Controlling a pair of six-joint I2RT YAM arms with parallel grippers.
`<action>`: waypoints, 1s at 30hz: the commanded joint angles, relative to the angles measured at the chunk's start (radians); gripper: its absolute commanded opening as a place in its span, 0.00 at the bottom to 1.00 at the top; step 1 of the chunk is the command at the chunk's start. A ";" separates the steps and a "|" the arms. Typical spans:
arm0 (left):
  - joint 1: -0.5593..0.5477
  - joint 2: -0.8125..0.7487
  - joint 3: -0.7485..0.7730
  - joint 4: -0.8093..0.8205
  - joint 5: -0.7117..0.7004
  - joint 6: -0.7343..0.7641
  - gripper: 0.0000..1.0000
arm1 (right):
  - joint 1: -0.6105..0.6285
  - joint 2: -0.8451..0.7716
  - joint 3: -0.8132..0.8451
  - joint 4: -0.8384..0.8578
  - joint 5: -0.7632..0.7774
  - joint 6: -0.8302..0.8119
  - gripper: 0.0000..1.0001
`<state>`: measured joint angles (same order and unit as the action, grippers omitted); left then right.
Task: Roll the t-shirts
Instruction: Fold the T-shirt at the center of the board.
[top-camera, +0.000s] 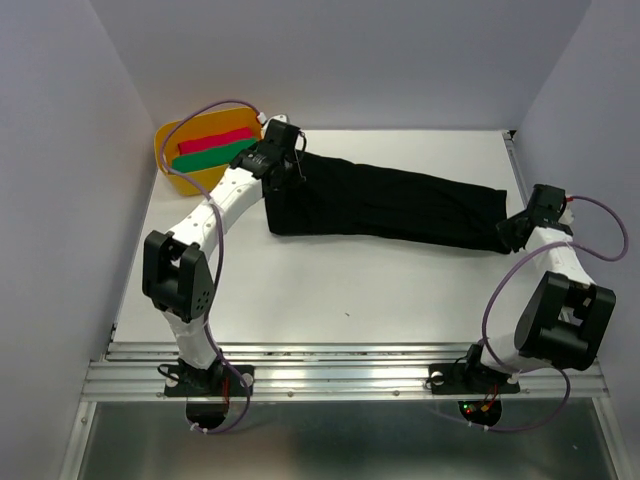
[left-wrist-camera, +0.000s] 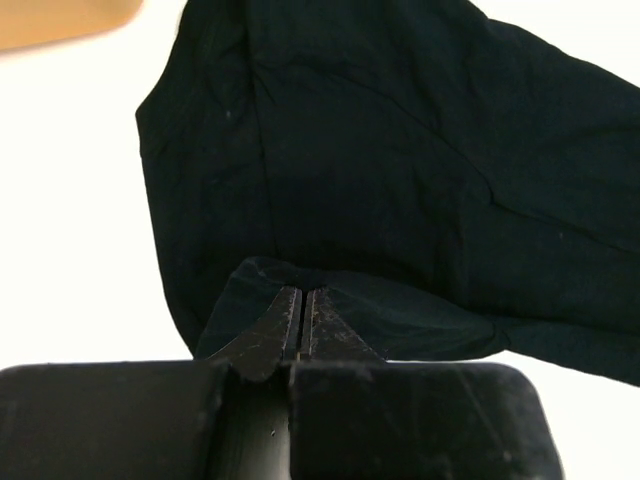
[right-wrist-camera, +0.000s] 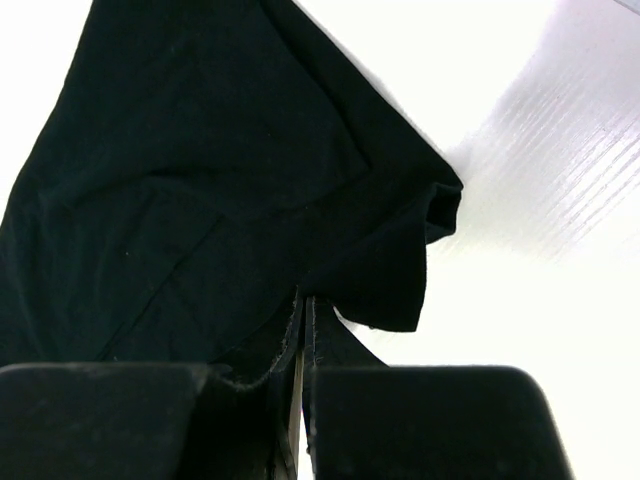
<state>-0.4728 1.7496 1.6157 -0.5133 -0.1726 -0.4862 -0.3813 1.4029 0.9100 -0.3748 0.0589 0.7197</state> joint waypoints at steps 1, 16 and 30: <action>0.016 0.034 0.094 0.036 0.007 0.032 0.00 | -0.007 0.018 0.055 0.048 0.004 0.020 0.01; 0.020 0.254 0.323 0.026 -0.011 0.090 0.00 | -0.007 0.128 0.086 0.091 -0.019 0.035 0.01; 0.023 0.456 0.535 -0.001 0.008 0.107 0.00 | -0.007 0.174 0.089 0.116 -0.028 0.052 0.01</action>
<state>-0.4568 2.1738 2.0762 -0.5167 -0.1574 -0.3985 -0.3813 1.5604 0.9535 -0.3164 0.0387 0.7570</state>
